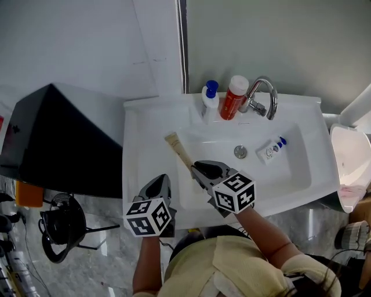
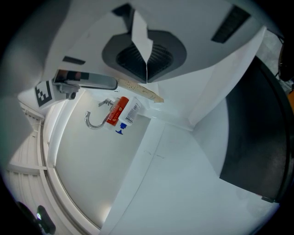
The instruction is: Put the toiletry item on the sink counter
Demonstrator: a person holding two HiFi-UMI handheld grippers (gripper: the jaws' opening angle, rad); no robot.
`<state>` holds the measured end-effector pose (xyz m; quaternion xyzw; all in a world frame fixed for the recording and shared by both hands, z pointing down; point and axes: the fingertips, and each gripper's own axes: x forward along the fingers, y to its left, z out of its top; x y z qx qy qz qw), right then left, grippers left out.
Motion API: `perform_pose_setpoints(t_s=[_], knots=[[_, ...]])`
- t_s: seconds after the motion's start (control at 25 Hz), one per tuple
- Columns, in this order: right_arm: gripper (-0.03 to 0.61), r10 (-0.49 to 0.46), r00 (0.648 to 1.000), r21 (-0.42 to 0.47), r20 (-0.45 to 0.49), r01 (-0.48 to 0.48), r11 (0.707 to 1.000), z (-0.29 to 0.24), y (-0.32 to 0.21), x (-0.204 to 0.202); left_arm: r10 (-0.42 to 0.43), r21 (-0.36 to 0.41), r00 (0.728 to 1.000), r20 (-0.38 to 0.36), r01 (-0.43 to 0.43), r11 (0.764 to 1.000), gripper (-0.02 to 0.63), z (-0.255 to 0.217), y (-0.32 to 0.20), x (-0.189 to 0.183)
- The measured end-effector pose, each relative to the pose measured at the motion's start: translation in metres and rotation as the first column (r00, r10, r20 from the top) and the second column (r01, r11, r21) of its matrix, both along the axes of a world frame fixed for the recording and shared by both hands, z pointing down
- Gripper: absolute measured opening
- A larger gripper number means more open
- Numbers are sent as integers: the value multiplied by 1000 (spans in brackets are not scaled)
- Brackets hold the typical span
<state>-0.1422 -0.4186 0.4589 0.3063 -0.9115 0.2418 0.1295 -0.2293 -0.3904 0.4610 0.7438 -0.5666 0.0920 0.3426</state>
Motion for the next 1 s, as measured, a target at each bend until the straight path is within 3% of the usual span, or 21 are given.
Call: perform_pose_setpoints(t_s=[1.0], knots=[[70,-37,999,-31,36,38,999,53,-41,-43,-123,-27,991,58,125,992,38,28,-33,-29]])
